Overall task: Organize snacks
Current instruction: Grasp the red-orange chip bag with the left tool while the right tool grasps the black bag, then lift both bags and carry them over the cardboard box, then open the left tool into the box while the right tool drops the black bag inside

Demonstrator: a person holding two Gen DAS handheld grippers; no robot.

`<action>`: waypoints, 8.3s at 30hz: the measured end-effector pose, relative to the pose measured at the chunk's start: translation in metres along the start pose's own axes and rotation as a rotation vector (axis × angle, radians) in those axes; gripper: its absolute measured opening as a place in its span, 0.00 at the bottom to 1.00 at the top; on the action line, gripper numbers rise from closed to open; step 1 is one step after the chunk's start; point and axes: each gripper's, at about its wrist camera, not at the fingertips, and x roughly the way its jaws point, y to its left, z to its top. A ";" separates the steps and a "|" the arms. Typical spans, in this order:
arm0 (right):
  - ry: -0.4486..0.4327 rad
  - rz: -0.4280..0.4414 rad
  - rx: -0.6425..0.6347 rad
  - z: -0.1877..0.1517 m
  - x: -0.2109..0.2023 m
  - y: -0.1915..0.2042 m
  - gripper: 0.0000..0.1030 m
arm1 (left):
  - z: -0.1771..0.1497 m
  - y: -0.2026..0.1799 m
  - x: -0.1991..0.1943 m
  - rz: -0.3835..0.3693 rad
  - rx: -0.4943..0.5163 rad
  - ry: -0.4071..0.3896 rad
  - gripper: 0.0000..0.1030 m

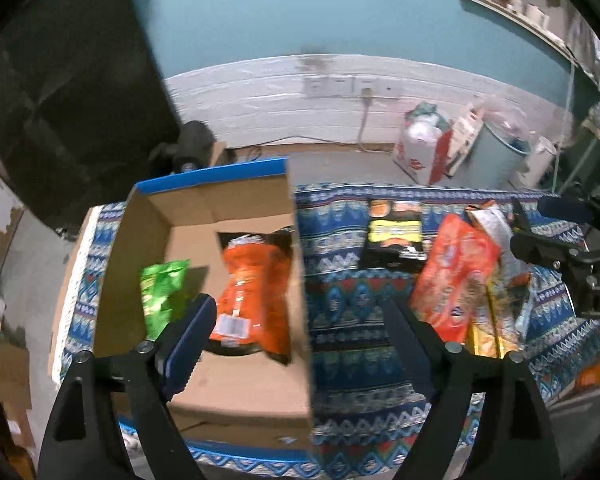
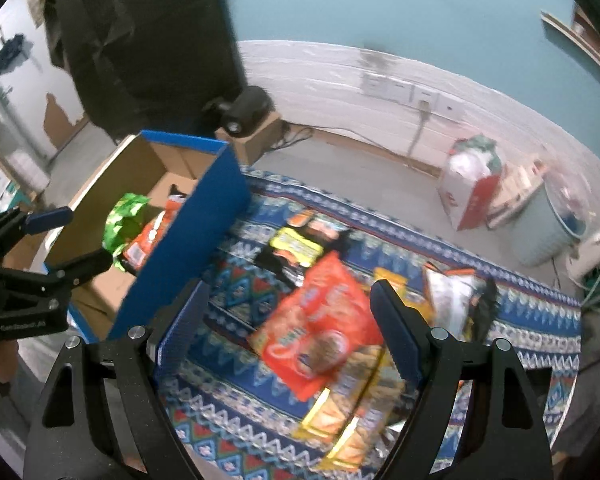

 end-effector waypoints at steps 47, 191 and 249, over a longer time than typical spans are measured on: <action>0.102 -0.119 0.294 -0.076 0.013 -0.178 0.80 | -0.008 -0.156 0.150 -0.130 0.096 0.345 0.85; 0.001 0.207 -0.218 0.066 0.067 0.167 0.23 | -0.036 0.167 0.018 0.164 -0.237 0.063 0.75; 0.026 0.049 -0.118 0.021 0.020 0.057 0.68 | -0.011 0.053 0.001 0.024 -0.062 0.045 0.78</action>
